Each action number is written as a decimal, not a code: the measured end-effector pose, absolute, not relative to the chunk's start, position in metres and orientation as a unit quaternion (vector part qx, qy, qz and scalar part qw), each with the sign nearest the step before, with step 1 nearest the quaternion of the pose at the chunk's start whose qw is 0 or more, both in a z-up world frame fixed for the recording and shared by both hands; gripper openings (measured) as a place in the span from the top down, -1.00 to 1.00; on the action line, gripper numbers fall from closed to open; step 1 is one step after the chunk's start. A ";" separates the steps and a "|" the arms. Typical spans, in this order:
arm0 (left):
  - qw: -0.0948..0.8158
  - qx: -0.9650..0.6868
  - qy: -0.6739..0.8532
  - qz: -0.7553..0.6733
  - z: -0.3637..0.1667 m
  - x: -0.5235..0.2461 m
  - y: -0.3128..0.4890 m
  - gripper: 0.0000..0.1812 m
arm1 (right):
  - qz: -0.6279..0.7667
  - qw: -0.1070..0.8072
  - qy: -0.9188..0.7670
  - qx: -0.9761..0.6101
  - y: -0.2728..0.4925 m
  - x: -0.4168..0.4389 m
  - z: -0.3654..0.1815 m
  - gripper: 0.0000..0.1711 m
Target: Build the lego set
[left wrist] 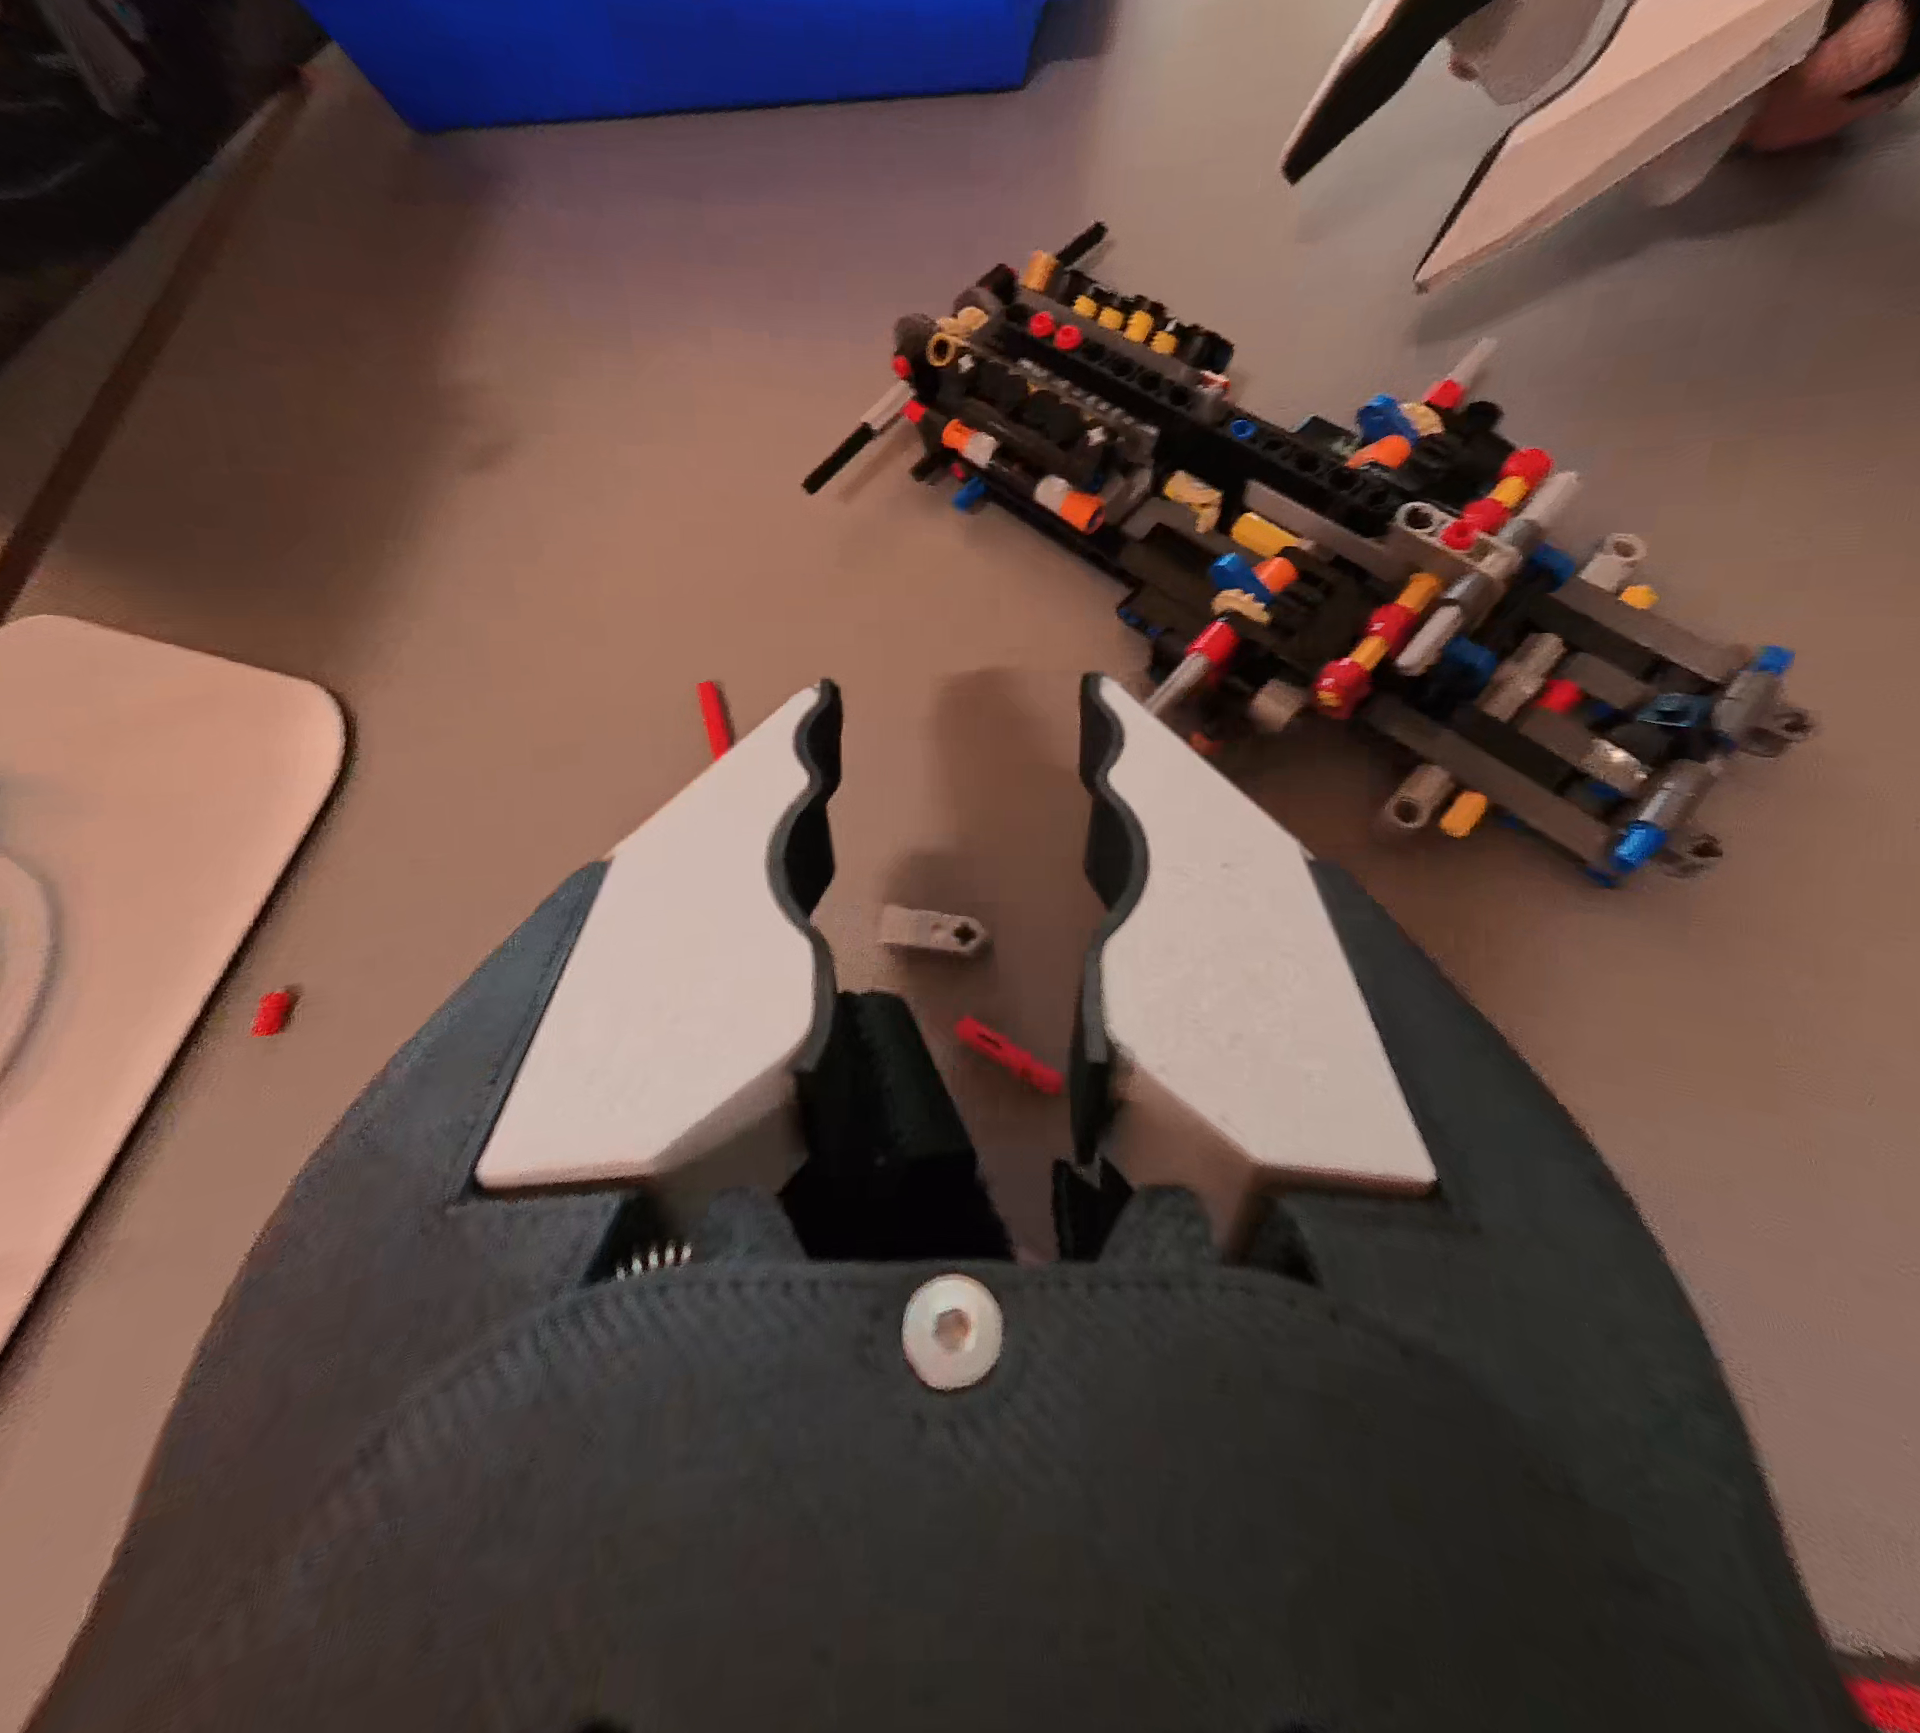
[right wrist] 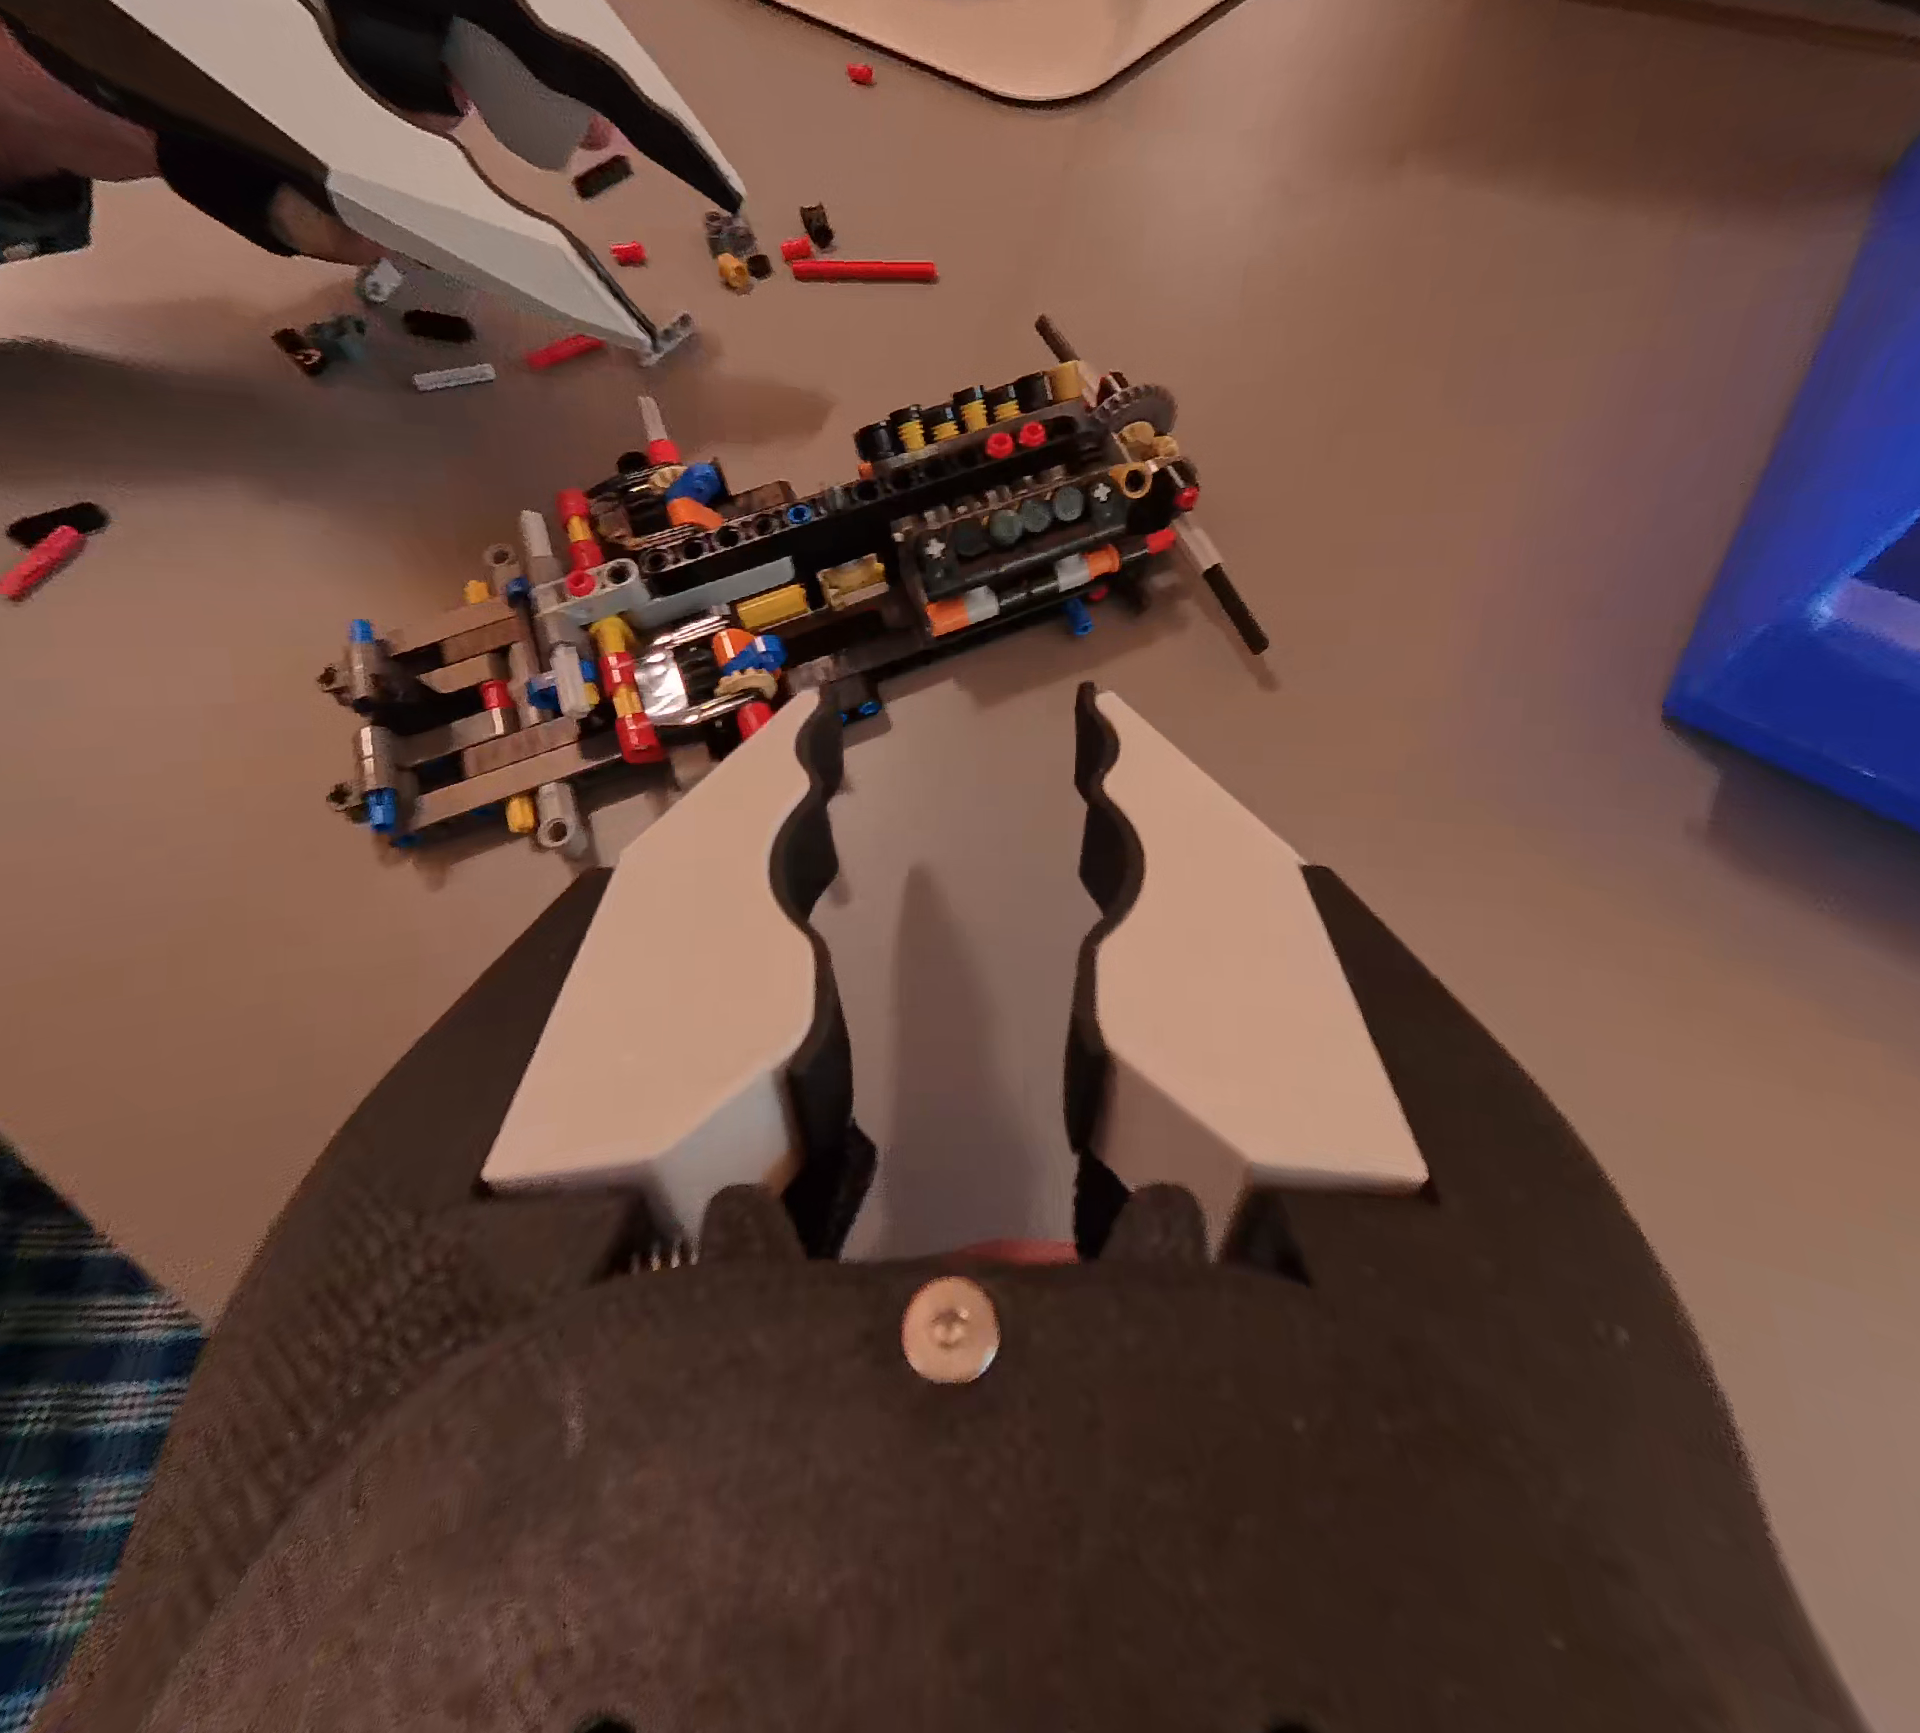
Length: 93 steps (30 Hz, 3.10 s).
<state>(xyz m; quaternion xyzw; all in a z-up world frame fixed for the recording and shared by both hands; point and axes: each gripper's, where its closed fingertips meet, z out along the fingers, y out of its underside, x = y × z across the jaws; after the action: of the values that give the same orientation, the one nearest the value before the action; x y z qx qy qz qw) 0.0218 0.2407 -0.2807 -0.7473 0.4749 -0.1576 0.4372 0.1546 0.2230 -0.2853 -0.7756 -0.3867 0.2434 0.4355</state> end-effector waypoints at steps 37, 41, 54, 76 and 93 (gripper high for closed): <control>0.475 -0.739 0.476 -0.051 -0.289 -0.002 0.288 0.55 | -0.112 0.572 -0.444 -0.681 0.278 0.184 -0.282 0.55; 0.475 -0.739 0.476 -0.041 -0.279 -0.013 0.289 0.59 | -0.109 0.572 -0.443 -0.682 0.278 0.184 -0.282 0.56; 0.425 -0.783 0.454 -0.020 -0.265 -0.108 0.280 0.75 | 0.053 0.570 -0.472 -0.670 0.256 0.124 -0.235 0.94; 0.398 -0.805 0.439 -0.038 -0.297 -0.136 0.261 0.78 | 0.178 0.267 -0.768 -0.555 0.245 -0.072 -0.301 0.87; 0.358 -0.801 0.473 -0.085 -0.313 -0.120 0.256 0.69 | 0.164 0.290 -0.736 -0.589 0.279 -0.058 -0.290 0.81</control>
<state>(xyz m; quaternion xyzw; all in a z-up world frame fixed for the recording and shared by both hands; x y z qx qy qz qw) -0.1201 0.2560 -0.3132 -0.8009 0.4726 -0.0850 0.3576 -0.0578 0.2795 -0.2897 -0.5890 -0.7364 0.1637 0.2900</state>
